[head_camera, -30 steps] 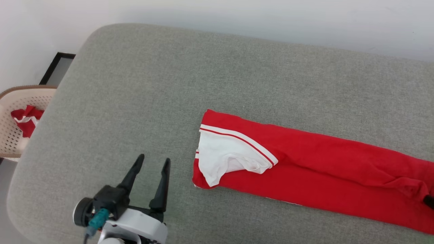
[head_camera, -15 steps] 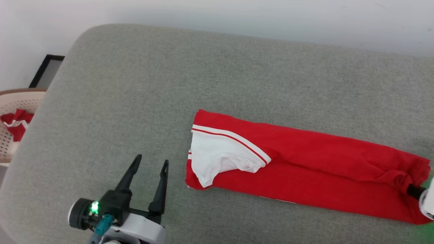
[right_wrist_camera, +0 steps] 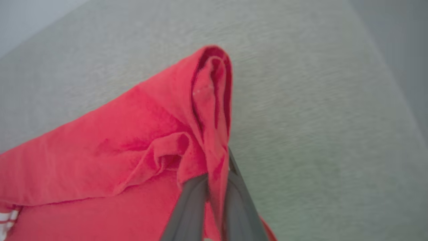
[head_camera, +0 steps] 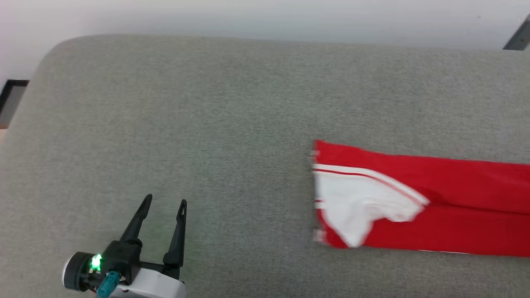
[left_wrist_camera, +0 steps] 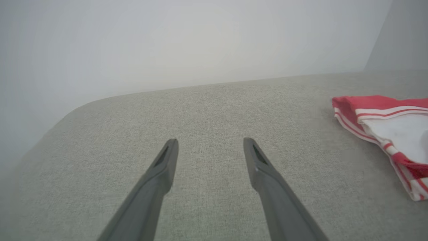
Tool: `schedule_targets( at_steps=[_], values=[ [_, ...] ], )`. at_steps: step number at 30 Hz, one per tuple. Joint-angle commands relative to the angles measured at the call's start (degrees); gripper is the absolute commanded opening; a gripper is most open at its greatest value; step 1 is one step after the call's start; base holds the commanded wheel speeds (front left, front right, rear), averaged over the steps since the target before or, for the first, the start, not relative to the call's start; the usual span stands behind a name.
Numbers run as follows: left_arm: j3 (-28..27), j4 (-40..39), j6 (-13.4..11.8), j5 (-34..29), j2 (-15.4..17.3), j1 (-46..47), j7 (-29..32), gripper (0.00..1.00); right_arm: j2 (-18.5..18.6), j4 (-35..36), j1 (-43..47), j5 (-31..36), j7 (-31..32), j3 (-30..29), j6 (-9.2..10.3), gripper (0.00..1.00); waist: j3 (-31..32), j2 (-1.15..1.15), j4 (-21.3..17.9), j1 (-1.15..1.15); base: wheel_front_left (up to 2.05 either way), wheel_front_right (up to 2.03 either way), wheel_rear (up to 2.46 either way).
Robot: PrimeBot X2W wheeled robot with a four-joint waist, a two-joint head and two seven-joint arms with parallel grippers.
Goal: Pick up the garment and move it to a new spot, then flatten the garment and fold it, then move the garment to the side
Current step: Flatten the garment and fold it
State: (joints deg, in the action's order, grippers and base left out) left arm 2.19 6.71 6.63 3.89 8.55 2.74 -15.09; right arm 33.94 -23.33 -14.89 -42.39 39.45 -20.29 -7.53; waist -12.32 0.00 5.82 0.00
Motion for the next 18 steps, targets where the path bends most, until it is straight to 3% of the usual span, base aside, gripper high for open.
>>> schedule_targets(
  at_steps=[1, 7, 10, 18],
  values=[
    [-0.14, -0.09, 0.21, -0.40, -0.07, -0.61, -0.03, 1.00, 0.96, -0.48, 0.50, 0.34, -0.48, -1.09, 0.09, 0.00, -0.61, 0.00, -1.06, 0.00, 0.00, 0.00, 0.00],
    [-0.54, 0.00, 0.51, -0.55, -0.29, -0.82, -0.03, 1.00, 4.19, -4.22, -0.62, 0.65, -2.65, -4.98, 0.09, 0.00, -0.84, 0.00, -2.36, 0.00, 0.00, 0.00, 0.00],
    [-0.38, 0.44, 0.51, -0.71, -0.39, -1.07, -0.03, 1.00, 2.97, -2.13, -0.56, -0.64, -2.81, -3.34, 0.08, 0.00, -0.50, 0.00, -2.64, 0.00, 0.00, 0.00, 0.00],
    [-1.12, 1.24, 0.76, 0.26, -1.09, -2.03, -0.03, 1.00, -2.64, 17.98, 4.66, -6.36, 1.58, 9.01, 0.08, 0.00, 0.96, 0.00, -2.20, 0.00, 0.00, 0.00, 0.00]
  ],
)
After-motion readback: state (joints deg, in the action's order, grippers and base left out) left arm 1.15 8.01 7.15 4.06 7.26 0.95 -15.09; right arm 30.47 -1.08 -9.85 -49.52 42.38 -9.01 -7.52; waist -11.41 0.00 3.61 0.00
